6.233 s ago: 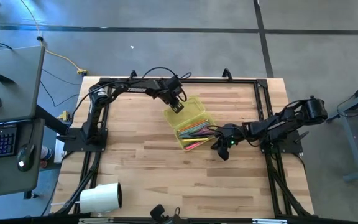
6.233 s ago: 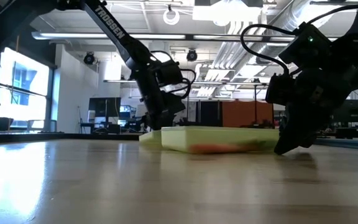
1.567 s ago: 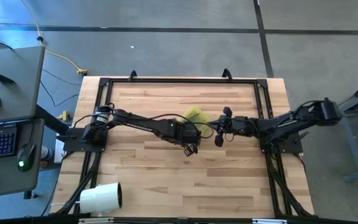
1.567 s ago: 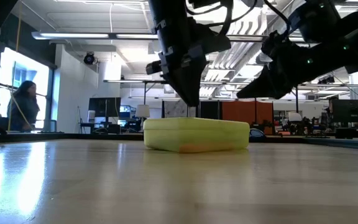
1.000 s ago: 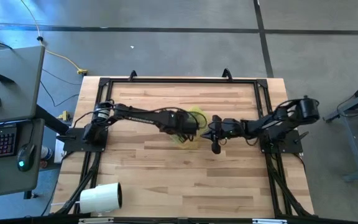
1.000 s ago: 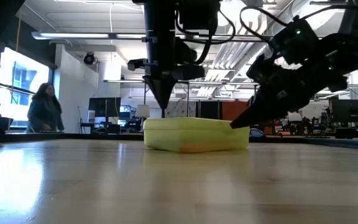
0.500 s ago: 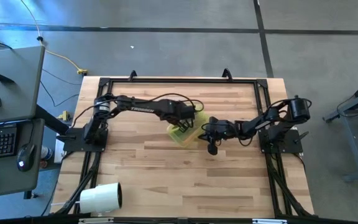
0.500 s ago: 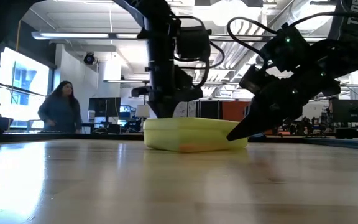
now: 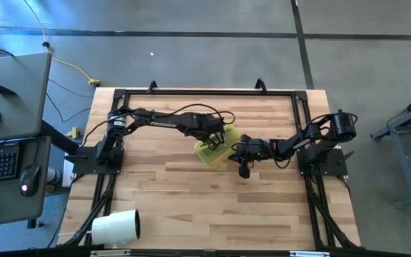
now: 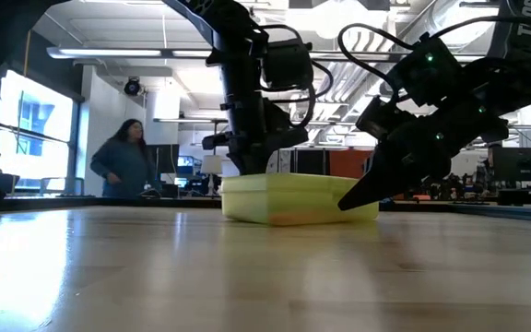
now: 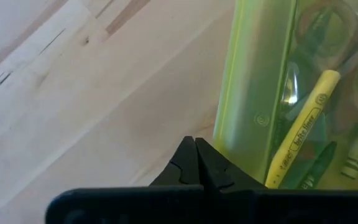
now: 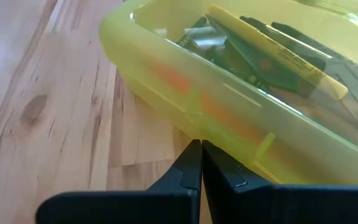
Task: Pick & place school supplies into a supply box
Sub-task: Close the supply box, then return to Home Position
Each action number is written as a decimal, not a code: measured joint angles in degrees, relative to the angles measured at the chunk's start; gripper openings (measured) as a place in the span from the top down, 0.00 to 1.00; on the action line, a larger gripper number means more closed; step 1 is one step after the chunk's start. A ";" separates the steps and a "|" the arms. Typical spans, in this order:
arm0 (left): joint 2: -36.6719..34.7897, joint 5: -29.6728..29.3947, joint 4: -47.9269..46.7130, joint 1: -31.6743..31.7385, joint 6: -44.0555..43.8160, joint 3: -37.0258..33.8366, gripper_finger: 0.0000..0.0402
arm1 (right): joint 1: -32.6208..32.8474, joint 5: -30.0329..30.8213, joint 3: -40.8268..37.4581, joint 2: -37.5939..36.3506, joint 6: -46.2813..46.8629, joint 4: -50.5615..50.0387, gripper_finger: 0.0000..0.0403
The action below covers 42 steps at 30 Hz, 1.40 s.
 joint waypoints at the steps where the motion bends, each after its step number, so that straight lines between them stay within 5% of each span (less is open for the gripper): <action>1: 0.00 0.00 0.00 0.00 -0.27 0.00 0.97 | 0.00 0.03 0.00 0.00 0.00 0.02 1.00; 11: -0.38 -4.40 -9.43 -0.26 0.12 1.09 0.80 | 0.49 -4.11 0.24 -2.24 0.58 -2.91 1.00; 17: -0.83 -5.37 -17.31 -0.22 7.11 5.07 0.77 | 2.76 -5.98 0.24 -10.10 2.64 -10.79 1.00; 24: -6.69 -19.46 -41.29 -0.97 6.88 14.66 0.80 | 6.46 -3.36 0.17 -29.97 2.28 -25.23 1.00; 28: -16.87 -25.75 -45.05 -3.56 4.16 14.54 0.82 | 7.27 2.45 0.17 -46.99 -2.27 -32.75 1.00; 35: -38.38 -28.54 -36.92 -9.70 4.17 3.71 0.86 | 7.23 9.79 0.19 -73.57 -7.86 -47.65 1.00; 38: -48.33 -27.96 -25.12 -11.91 9.54 -7.62 0.88 | 7.26 8.49 -0.38 -80.51 -9.03 -55.67 1.00; 42: -61.40 -19.47 -5.07 -12.55 18.75 -27.13 0.90 | 7.26 8.46 -2.95 -86.77 -9.02 -57.32 1.00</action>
